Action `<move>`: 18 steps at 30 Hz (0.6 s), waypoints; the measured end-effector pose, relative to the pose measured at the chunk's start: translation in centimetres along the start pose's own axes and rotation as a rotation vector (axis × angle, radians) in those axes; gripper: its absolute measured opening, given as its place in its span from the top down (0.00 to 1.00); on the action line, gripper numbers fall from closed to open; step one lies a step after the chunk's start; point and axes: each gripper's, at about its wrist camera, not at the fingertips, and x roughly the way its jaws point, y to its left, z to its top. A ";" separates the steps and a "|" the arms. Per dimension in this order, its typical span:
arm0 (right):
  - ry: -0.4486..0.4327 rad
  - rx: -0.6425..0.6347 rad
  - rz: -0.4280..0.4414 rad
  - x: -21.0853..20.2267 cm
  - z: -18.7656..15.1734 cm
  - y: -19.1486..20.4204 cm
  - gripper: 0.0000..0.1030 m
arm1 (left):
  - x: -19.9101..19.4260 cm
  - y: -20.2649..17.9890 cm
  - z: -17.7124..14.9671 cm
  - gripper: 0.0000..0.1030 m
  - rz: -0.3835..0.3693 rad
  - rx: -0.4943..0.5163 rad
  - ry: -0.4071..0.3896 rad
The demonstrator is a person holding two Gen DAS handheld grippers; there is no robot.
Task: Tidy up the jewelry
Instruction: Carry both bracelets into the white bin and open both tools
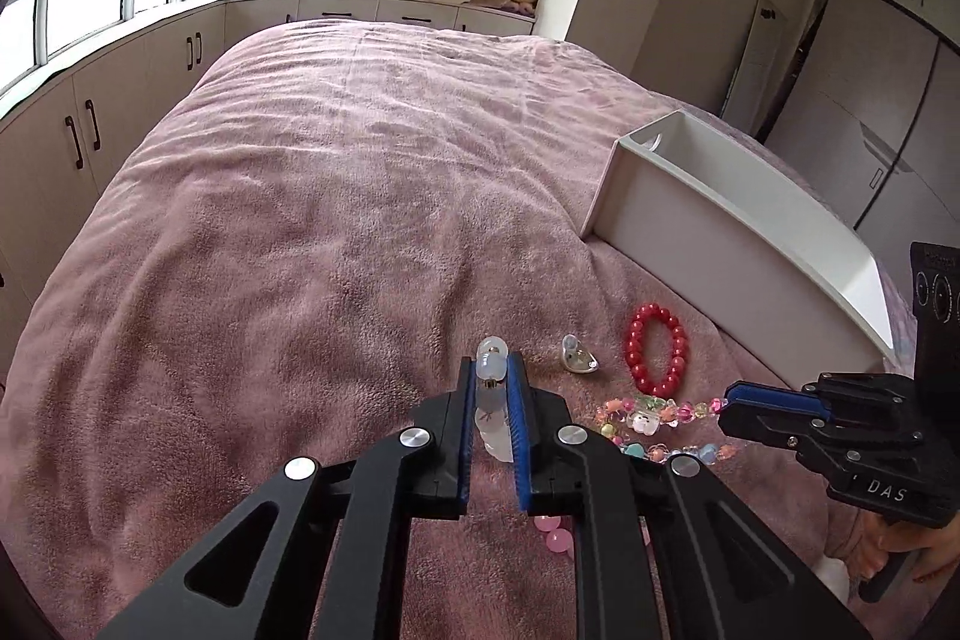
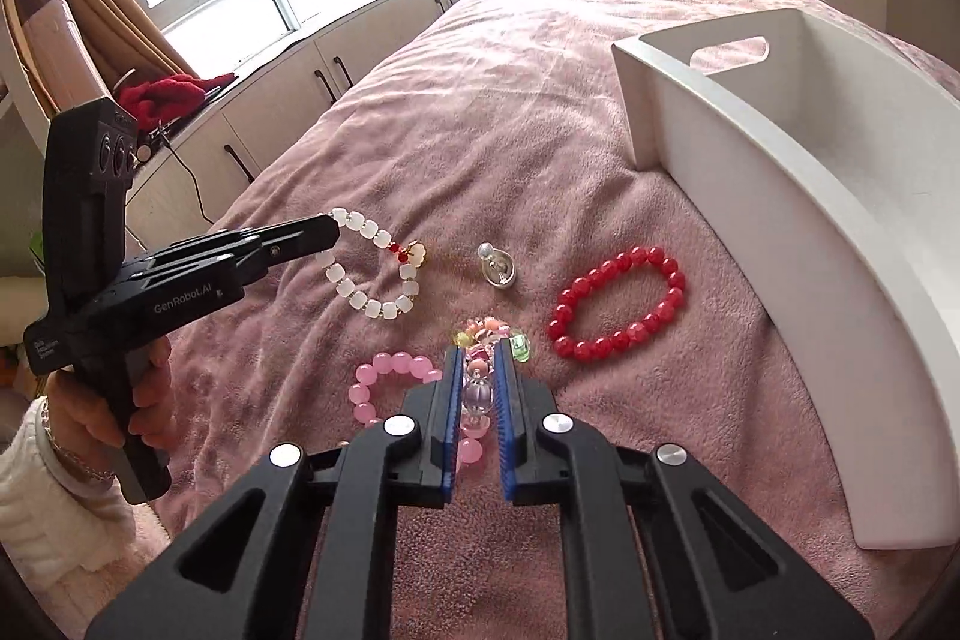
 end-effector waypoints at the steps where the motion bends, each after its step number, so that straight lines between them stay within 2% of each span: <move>1: -0.018 0.000 0.005 -0.7 0.4 0.0 0.89 | -0.4 -0.3 0.2 0.85 -0.005 0.003 -0.007; 9: -0.122 -0.011 0.040 -5.3 2.6 -0.1 0.89 | -3.5 -3.5 2.5 0.85 -0.032 0.055 -0.054; 18: -0.250 -0.056 0.035 -11.6 5.1 -0.7 0.89 | -5.2 -7.9 6.1 0.85 -0.014 0.159 -0.077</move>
